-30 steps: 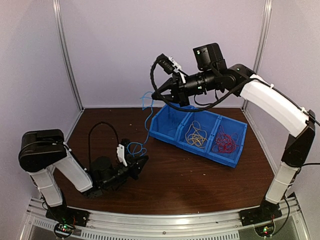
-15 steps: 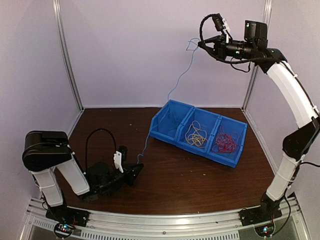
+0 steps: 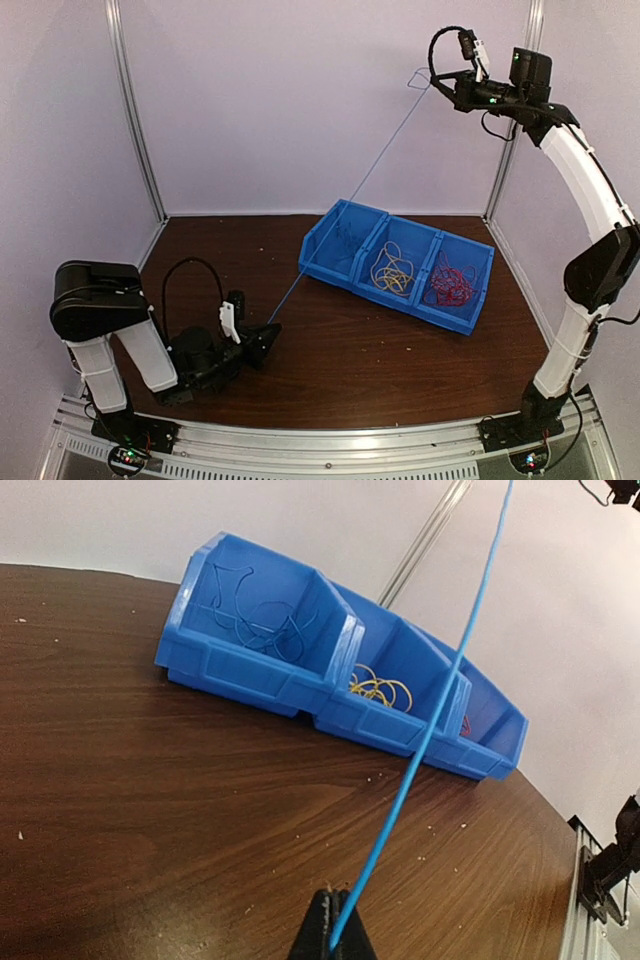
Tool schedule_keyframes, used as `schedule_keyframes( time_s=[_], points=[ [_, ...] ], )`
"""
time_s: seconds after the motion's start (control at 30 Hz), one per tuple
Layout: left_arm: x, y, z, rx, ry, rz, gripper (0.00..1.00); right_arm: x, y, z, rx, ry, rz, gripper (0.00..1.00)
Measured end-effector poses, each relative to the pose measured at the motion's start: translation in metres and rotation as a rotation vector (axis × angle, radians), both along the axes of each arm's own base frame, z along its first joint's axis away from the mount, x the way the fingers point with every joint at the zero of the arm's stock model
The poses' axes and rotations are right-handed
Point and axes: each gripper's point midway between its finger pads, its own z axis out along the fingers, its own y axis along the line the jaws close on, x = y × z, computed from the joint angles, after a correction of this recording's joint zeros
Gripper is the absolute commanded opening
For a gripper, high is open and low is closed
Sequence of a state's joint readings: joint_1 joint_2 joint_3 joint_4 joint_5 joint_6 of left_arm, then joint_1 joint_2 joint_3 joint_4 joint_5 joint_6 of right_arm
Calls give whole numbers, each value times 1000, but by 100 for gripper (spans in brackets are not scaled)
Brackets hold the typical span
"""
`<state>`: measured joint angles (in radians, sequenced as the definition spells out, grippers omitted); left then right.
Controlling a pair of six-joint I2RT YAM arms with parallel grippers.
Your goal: Untangle the cables
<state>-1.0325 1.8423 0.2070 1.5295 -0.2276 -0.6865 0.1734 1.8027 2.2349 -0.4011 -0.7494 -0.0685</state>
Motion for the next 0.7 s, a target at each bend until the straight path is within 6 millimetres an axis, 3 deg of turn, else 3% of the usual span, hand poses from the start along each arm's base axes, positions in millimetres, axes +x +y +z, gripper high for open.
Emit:
schedule_keyframes(
  time_s=[0.23, 0.33, 0.43, 0.53, 0.63, 0.7],
  points=[
    [6, -2, 6, -26, 0, 14, 0, 37, -16, -36, 22, 82, -60, 0],
    [15, -20, 17, -13, -14, 2, 0, 54, -14, -63, 11, 127, -62, 0],
    [36, -51, 50, -25, -48, -8, 0, 70, -4, -106, -20, 207, -51, 0],
    [63, -78, 101, -68, -94, -5, 0, 80, 18, -161, -74, 320, -22, 0],
    [85, -88, 136, -93, -115, 10, 0, 81, 45, -207, -127, 407, 19, 0],
    [98, -92, 148, -90, -112, 17, 0, 79, 58, -230, -156, 455, 39, 0]
  ],
)
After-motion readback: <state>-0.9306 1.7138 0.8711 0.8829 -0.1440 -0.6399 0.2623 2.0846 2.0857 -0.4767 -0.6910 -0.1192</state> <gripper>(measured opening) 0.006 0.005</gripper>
